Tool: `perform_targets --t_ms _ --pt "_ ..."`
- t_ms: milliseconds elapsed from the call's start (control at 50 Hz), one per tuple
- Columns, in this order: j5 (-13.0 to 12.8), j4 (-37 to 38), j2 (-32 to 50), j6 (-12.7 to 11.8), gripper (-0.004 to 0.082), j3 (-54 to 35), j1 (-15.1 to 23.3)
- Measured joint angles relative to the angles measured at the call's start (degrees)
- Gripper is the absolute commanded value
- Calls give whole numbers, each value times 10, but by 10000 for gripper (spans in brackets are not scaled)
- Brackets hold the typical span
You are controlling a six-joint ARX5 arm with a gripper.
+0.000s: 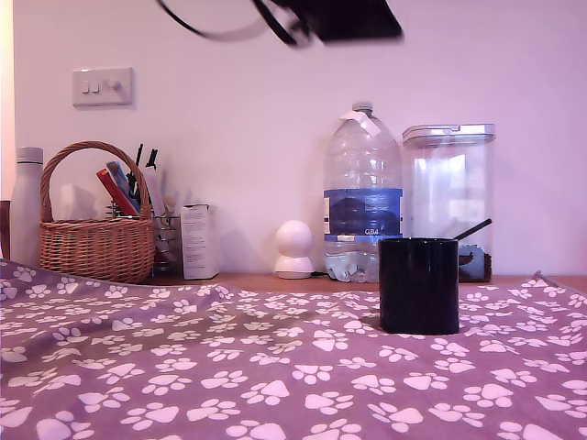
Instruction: Pick up the coffee capsules from the table one by one and drop them inside the nearest coffee cup
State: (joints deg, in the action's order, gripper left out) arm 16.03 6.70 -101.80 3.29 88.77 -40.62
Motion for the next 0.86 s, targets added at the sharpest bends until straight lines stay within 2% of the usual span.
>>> perform_targets --t_ms 200,360,540,680,860 --pt "-14 44 101 -1 -17 -175 30" --pt "-26 54 107 -16 -17 -272 64" --pt "-41 72 146 -31 -17 -326 93" --pt "-49 80 186 -34 -17 -337 96" --pt "-54 79 188 -45 -17 -343 97"
